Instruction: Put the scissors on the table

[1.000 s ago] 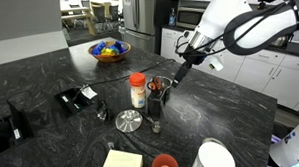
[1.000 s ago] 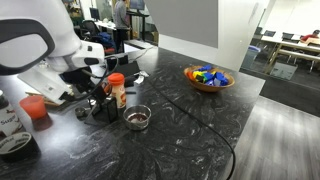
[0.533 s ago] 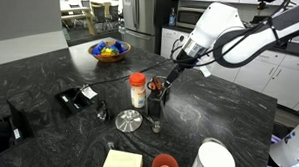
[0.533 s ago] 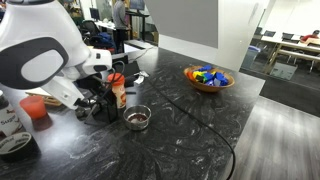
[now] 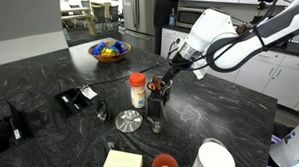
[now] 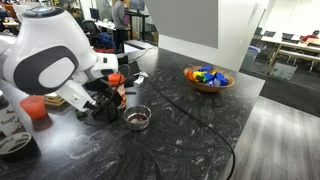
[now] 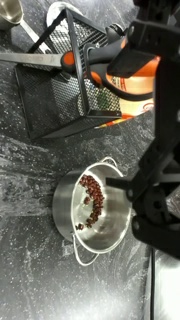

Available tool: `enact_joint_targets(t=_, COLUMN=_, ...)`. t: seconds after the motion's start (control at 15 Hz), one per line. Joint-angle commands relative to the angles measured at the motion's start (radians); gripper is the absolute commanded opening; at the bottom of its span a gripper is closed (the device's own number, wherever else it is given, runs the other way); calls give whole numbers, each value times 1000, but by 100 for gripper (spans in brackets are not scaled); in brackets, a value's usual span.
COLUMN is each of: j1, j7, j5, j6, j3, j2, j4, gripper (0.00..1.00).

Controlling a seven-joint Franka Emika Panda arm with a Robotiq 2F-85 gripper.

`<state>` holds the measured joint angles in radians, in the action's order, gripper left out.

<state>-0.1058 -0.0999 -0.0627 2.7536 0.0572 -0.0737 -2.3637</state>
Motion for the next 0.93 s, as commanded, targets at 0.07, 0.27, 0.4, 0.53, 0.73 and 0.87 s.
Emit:
enact_joint_targets(t=0.07, j1=21, j7=-53, j5=50, j6=15, j3=10, j2=31, j4=28, gripper=100)
enact_joint_targets(t=0.27, j1=24, j7=-73, j5=70, j6=11, j3=10, j2=36, j4=39, gripper=100)
enact_joint_targets(t=0.4, j1=21, j7=-64, j5=63, j6=9, j3=11, j2=39, j4=48, gripper=100)
enact_joint_targets(t=0.53, j1=19, j7=-61, j5=60, j6=8, j3=11, j2=47, j4=56, gripper=100)
enact_joint_targets(t=0.73, j1=20, j7=-67, j5=81, j6=16, j3=12, j2=61, j4=65, gripper=100)
enact_joint_targets(t=0.87, j1=19, j7=-65, j5=89, j6=15, j3=11, j2=68, j4=72, gripper=100)
